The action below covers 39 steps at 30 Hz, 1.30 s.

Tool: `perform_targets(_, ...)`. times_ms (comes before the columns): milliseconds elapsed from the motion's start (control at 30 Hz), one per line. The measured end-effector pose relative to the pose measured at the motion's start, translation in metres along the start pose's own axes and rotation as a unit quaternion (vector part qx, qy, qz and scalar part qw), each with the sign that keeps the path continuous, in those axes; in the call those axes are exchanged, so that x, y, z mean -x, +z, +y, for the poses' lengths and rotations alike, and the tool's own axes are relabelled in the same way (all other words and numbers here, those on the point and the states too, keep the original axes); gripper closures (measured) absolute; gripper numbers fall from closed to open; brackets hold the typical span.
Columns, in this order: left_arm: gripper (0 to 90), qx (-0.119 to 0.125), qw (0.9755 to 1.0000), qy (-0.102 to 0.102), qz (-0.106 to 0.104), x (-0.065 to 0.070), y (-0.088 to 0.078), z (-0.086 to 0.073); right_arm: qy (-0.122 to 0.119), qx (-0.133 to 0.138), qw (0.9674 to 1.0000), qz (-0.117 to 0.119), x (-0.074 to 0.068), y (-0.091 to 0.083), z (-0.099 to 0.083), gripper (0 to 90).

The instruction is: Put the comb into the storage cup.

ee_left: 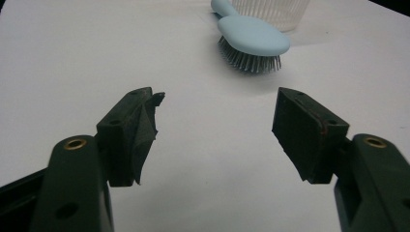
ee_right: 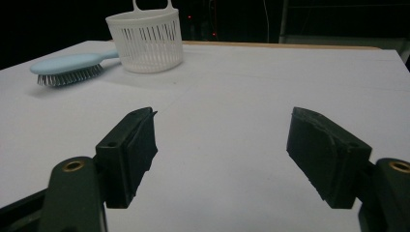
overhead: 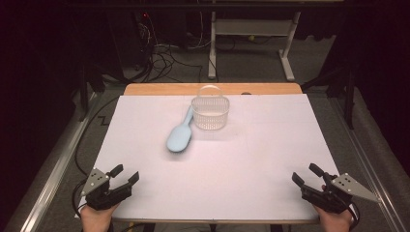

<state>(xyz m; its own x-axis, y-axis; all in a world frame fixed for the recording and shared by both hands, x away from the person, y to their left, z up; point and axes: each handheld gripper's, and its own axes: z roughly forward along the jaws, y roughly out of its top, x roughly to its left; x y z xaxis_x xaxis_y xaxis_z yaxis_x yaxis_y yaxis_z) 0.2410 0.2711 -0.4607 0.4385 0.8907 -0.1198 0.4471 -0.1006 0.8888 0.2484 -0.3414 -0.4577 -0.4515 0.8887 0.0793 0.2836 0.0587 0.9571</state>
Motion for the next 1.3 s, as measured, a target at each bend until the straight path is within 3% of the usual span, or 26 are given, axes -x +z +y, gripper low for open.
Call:
perform_targets(800, 33.6, 0.011, 0.9999, 0.000, 0.000, 0.002, 0.002, 0.005, 0.000, 0.004, 1.0000, 0.003, 0.000, 0.000, 0.000, 27.4)
perform_targets(1300, 36.7, 0.020, 0.9997, 0.003, -0.011, 0.005, 0.006, 0.019, 0.005, 0.006, 1.0000, 0.002, 0.001, -0.001, 0.000, 28.0)
